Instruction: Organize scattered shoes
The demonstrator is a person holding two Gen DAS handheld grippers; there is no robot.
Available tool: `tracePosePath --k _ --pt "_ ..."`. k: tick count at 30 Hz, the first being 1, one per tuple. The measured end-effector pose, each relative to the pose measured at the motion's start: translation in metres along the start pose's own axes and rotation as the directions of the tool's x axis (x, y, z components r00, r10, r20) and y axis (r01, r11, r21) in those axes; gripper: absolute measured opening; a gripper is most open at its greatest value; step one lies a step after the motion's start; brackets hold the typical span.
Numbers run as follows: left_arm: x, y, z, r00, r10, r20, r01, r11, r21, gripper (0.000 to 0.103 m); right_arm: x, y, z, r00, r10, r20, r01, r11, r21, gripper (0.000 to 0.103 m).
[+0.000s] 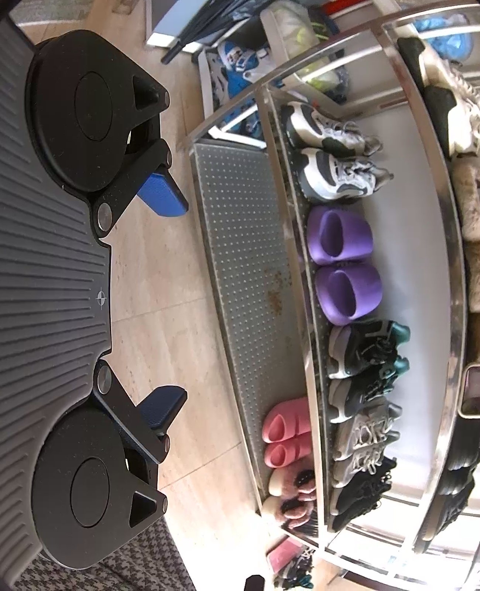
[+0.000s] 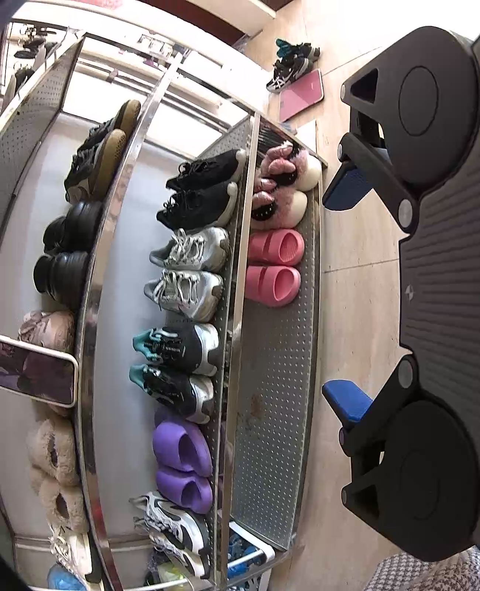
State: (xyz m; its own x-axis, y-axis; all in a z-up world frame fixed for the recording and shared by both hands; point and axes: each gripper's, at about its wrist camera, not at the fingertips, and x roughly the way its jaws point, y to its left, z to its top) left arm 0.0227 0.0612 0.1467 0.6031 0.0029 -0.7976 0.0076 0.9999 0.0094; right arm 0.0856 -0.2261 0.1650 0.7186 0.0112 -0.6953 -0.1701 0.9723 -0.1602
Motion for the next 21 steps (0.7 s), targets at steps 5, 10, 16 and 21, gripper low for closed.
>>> tracePosePath --k 5,10,16,21 --pt "0.0017 -0.0037 0.0007 1.0 0.005 -0.006 -0.005 1.0 0.011 0.101 -0.0005 -0.0016 -0.001 1.0 -0.005 0.0 0.005 1.0 0.007 0.099" --pt "0.0029 -0.0037 0.0016 1.0 0.007 -0.013 -0.007 1.0 0.009 0.101 -0.0003 -0.0012 -0.0014 1.0 -0.009 -0.003 0.009 1.0 0.003 0.099" --pt "0.0027 -0.0024 0.0012 1.0 0.002 -0.015 -0.002 1.0 0.003 0.101 0.0003 0.0007 -0.0017 1.0 -0.017 -0.005 0.017 1.0 -0.006 0.099" --pt "0.0021 -0.0011 0.0007 1.0 -0.004 -0.015 0.004 1.0 -0.003 0.101 0.0007 0.0023 -0.002 1.0 -0.023 -0.007 0.023 1.0 -0.014 0.099"
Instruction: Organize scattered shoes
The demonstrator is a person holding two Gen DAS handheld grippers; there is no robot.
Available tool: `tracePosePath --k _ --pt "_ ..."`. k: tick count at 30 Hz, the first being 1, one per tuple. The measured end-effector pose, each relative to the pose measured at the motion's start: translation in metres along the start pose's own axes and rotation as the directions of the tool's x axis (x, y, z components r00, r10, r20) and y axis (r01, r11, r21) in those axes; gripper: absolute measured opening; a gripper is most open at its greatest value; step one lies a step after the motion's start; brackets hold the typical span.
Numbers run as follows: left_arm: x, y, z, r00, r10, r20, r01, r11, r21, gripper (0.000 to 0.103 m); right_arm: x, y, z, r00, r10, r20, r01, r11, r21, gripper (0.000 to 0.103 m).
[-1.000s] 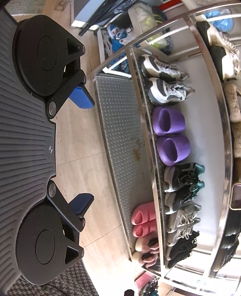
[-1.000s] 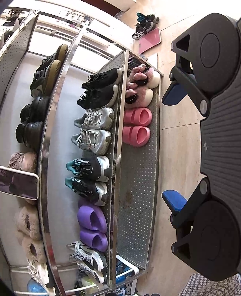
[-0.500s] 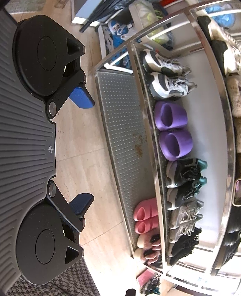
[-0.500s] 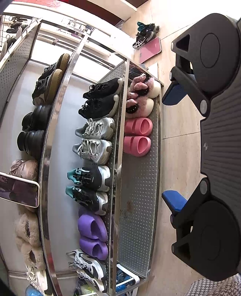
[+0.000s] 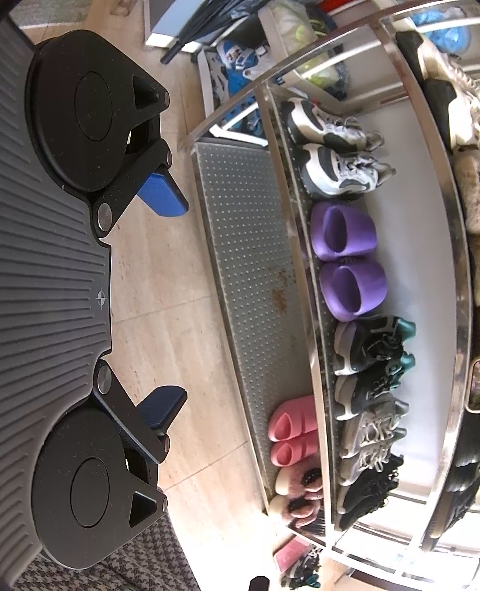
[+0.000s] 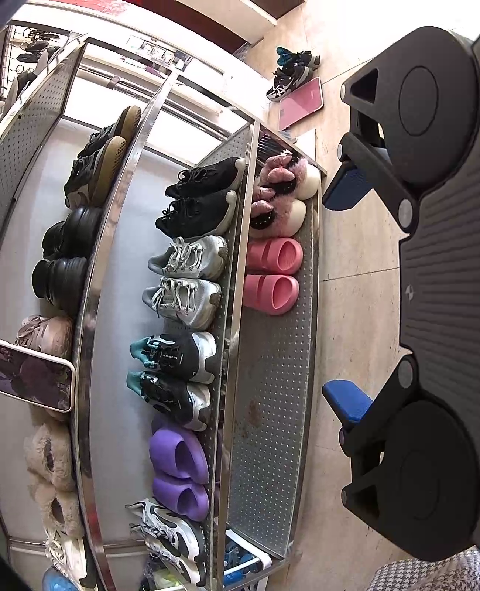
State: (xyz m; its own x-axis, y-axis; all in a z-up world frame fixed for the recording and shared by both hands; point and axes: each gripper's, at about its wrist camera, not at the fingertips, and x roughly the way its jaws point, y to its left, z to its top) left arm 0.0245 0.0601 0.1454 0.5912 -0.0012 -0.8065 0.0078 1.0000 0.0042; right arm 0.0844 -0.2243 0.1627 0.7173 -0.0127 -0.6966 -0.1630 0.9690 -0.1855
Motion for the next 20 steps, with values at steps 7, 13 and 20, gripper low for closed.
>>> tracePosePath --k 7,13,20 --pt "-0.0007 0.0018 -0.0007 1.0 -0.009 0.001 0.009 1.0 -0.009 0.101 0.0 -0.0009 0.0021 1.0 -0.002 -0.002 0.002 1.0 -0.001 0.099" --pt "-0.0012 0.0023 -0.0013 1.0 -0.013 0.001 0.013 1.0 -0.012 0.101 0.0 -0.0005 0.0021 1.0 -0.002 -0.002 0.002 1.0 -0.002 0.099" --pt "0.0009 0.0013 0.0023 1.0 -0.005 -0.001 0.005 1.0 -0.008 0.101 0.0002 -0.0013 0.002 1.0 0.002 -0.002 -0.002 1.0 0.002 0.099"
